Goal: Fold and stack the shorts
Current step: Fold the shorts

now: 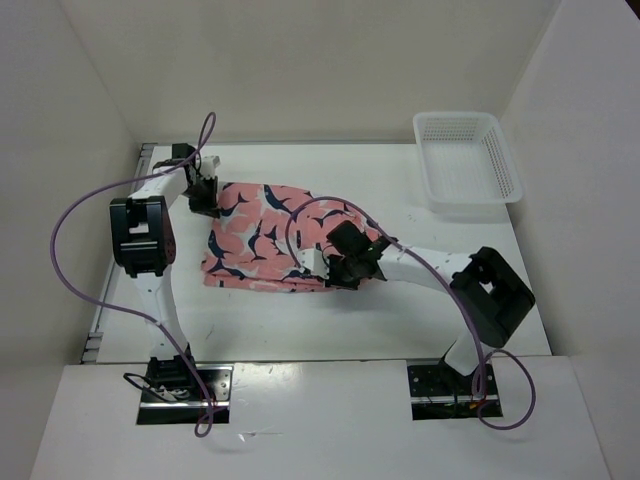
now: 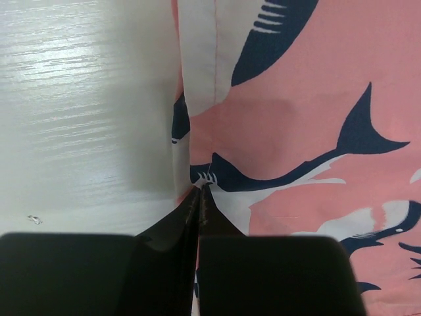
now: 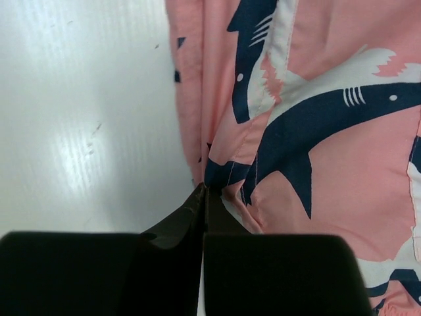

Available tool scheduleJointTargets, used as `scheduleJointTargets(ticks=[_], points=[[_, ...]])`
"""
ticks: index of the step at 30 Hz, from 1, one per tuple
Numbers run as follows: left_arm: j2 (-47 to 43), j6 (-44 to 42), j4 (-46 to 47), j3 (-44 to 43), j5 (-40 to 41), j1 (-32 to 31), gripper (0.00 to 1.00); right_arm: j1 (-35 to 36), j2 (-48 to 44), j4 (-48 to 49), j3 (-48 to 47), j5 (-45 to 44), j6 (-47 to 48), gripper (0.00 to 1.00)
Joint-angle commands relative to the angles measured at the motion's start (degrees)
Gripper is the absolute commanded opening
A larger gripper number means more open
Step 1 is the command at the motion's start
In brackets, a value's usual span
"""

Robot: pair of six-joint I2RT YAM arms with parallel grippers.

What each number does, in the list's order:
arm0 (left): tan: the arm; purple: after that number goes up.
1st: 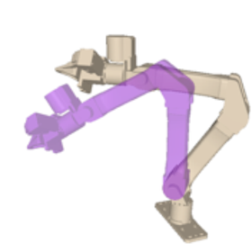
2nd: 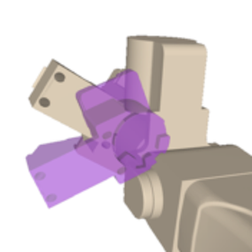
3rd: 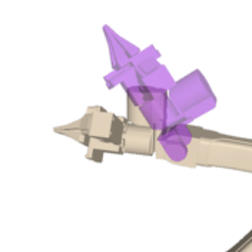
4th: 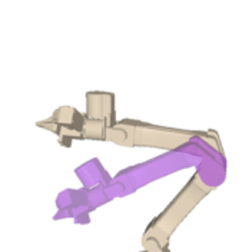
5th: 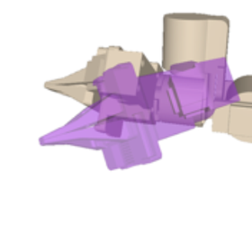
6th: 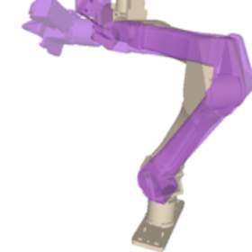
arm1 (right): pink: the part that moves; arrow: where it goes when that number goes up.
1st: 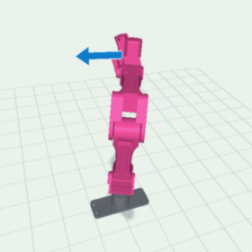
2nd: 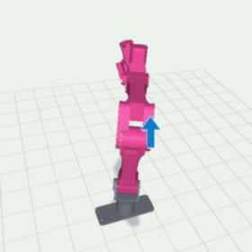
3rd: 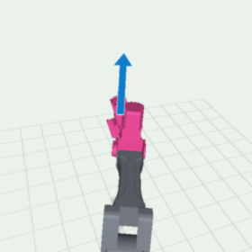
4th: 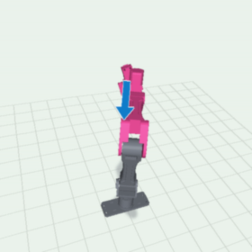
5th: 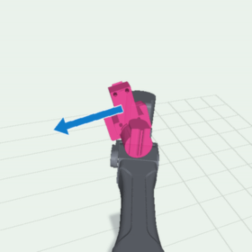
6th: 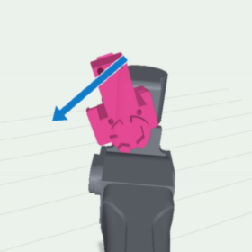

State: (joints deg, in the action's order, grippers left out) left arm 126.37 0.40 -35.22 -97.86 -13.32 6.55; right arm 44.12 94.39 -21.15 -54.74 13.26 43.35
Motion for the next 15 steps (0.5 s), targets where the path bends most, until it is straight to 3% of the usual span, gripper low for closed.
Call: scheduleJointTargets(ticks=[1, 5, 9, 11, 15], points=[[2.31, -0.40, 1.03, -1.28, 4.97, 0.84, 0.00, 0.62, -5.26, -4.08, 2.26, 3.35, 3.49, 0.00], [0.64, -0.40, 0.51, -1.80, 1.21, 0.84, 0.03, 0.62, -6.41, -2.77, 2.97, 3.36, 2.18, 0.00], [-2.61, -0.40, -0.29, 0.65, -2.06, 0.31, 0.13, 0.62, -7.55, -0.12, -2.18, 0.98, -5.89, 0.41], [-4.10, -0.40, -0.81, 1.27, -2.85, 0.31, 0.16, -0.77, -8.08, -0.12, -6.50, 1.59, -14.81, 0.56], [-6.30, -0.40, -0.81, 2.94, -3.38, 0.31, 0.22, -6.40, -11.24, -2.32, -15.82, 5.73, -29.79, 0.62]])
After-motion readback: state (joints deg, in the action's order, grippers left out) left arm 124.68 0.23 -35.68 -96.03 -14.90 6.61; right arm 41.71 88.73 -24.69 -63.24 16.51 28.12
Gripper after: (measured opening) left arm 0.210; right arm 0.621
